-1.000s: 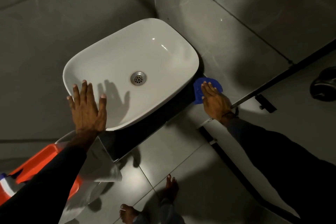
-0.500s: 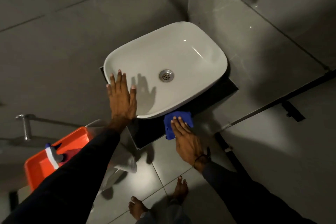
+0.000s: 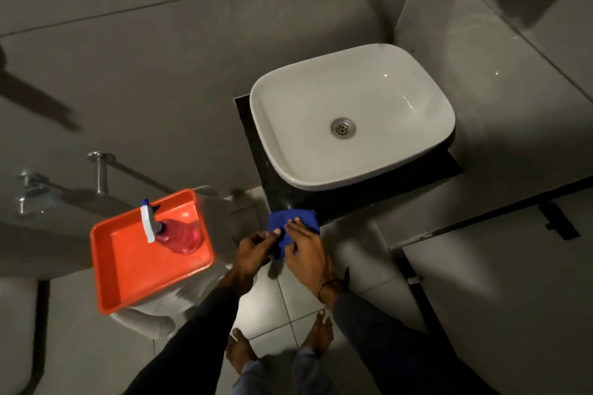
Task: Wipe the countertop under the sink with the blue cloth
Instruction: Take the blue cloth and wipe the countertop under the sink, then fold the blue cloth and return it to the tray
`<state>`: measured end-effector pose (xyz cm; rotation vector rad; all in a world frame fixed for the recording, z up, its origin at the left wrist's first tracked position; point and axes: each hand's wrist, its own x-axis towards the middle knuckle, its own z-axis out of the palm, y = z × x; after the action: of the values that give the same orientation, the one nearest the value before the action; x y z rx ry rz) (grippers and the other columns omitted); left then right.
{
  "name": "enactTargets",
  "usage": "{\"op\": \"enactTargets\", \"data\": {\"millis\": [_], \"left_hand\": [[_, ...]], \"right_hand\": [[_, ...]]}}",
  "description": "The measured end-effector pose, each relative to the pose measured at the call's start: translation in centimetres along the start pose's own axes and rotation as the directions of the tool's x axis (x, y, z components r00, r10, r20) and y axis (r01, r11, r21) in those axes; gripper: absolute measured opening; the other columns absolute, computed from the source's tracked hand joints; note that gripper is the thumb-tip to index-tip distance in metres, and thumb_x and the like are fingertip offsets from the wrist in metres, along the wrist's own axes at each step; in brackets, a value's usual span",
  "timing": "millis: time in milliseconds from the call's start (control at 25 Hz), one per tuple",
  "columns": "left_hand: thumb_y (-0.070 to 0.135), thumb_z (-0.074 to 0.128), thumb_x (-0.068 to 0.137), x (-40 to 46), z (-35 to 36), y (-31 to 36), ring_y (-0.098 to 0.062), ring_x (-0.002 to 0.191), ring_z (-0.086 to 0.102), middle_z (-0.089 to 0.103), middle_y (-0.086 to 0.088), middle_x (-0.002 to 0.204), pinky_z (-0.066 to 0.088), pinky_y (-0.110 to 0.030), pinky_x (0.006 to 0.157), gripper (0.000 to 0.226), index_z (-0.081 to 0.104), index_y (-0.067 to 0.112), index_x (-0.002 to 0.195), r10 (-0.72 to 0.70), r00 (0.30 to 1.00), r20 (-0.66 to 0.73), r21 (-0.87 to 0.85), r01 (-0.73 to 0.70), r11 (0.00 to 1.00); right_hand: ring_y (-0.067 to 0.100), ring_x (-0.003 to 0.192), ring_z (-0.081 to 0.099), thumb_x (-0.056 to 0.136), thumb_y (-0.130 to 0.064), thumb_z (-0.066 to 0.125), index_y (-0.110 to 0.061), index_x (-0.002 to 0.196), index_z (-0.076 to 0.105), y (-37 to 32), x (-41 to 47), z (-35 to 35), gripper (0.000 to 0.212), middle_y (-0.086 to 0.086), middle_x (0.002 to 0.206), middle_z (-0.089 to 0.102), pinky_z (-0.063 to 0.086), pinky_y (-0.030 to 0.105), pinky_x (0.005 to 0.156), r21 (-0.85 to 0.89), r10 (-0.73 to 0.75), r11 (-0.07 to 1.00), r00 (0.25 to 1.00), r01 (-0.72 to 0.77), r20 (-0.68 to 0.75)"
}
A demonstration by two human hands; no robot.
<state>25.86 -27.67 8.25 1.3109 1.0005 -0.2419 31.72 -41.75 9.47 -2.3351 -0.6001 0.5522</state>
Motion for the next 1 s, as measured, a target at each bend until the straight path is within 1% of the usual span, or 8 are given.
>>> {"op": "enactTargets", "data": {"millis": [80,160,280,360,520,760,880,1000], "left_hand": [[0.029,0.069,0.097,-0.2,1.0,0.0,-0.022,0.084,0.072,0.075,-0.008,0.094,0.061,-0.032,0.069,0.037,0.067,-0.003,0.115,0.024,0.999,-0.039,-0.017,-0.025,1.0],[0.023,0.066,0.099,-0.6,1.3,0.1,-0.02,0.082,0.072,0.074,-0.015,0.102,0.06,-0.028,0.064,0.033,0.063,-0.003,0.119,0.029,0.999,-0.04,-0.023,-0.03,0.999],[0.022,0.065,0.1,-1.5,0.1,-0.4,-0.03,0.092,0.071,0.073,-0.025,0.113,0.061,-0.046,0.088,0.034,0.06,-0.005,0.12,-0.016,1.0,0.022,-0.067,0.018,0.998],[0.024,0.065,0.099,-2.4,-1.6,-1.2,-0.028,0.088,0.073,0.075,-0.019,0.106,0.062,-0.04,0.079,0.027,0.061,0.001,0.114,-0.039,0.997,0.072,-0.075,0.045,0.996],[0.024,0.069,0.097,-4.1,-6.8,-4.0,-0.023,0.087,0.072,0.075,-0.008,0.106,0.057,-0.032,0.079,0.024,0.063,0.008,0.114,-0.119,0.989,0.083,-0.07,0.125,0.99],[0.02,0.072,0.095,-5.8,-20.5,-7.7,-0.024,0.078,0.065,0.072,-0.011,0.096,0.048,-0.031,0.068,0.015,0.063,0.011,0.102,-0.202,0.977,-0.074,-0.056,0.198,0.979],[0.017,0.074,0.092,-5.5,-28.3,-8.2,-0.025,0.068,0.06,0.066,-0.01,0.079,0.045,-0.028,0.059,0.016,0.061,0.014,0.085,-0.199,0.96,-0.198,-0.019,0.2,0.98],[0.021,0.076,0.089,-3.1,-34.9,-8.0,-0.033,0.091,0.071,0.076,-0.014,0.095,0.06,-0.041,0.082,0.014,0.072,0.008,0.094,-0.128,0.928,-0.35,0.092,0.17,0.981]], "right_hand": [[0.025,0.111,0.069,0.091,-0.015,0.069,-0.013,0.119,0.069,-0.4,0.2,-0.7,0.028,0.01,0.122,0.07,0.057,0.025,0.088,0.19,0.178,0.973,0.945,-0.128,-0.274],[0.025,0.095,0.069,0.082,-0.023,0.081,-0.013,0.106,0.066,-0.2,0.6,-1.3,0.03,0.008,0.104,0.069,0.054,0.024,0.072,0.362,0.41,0.893,0.814,-0.268,-0.41],[0.032,0.098,0.072,0.08,-0.031,0.085,-0.003,0.115,0.064,0.6,1.0,-0.8,0.05,0.014,0.109,0.073,0.061,0.039,0.08,0.579,0.704,0.589,0.71,-0.563,-0.027],[0.036,0.097,0.075,0.084,-0.026,0.082,0.001,0.11,0.068,0.4,0.1,0.4,0.041,0.02,0.108,0.076,0.062,0.044,0.083,0.63,0.679,0.502,0.721,-0.593,0.137],[0.031,0.087,0.077,0.082,-0.021,0.084,0.0,0.103,0.069,-1.8,-2.2,3.9,0.033,0.017,0.102,0.078,0.065,0.038,0.073,0.558,0.595,0.614,0.792,-0.558,0.138],[0.031,0.083,0.072,0.081,-0.011,0.085,-0.003,0.082,0.069,-11.1,-2.5,14.6,0.018,0.016,0.088,0.074,0.062,0.044,0.079,0.436,0.519,0.699,0.821,-0.567,0.237],[0.04,0.091,0.075,0.082,-0.01,0.083,0.007,0.089,0.074,-16.7,-1.7,20.8,0.021,0.023,0.096,0.078,0.062,0.053,0.086,0.409,0.472,0.743,0.848,-0.529,0.241],[0.036,0.082,0.073,0.083,-0.013,0.082,0.01,0.088,0.072,-21.6,0.3,26.1,0.026,0.027,0.092,0.077,0.06,0.048,0.078,0.373,0.474,0.764,0.85,-0.527,0.23]]}}
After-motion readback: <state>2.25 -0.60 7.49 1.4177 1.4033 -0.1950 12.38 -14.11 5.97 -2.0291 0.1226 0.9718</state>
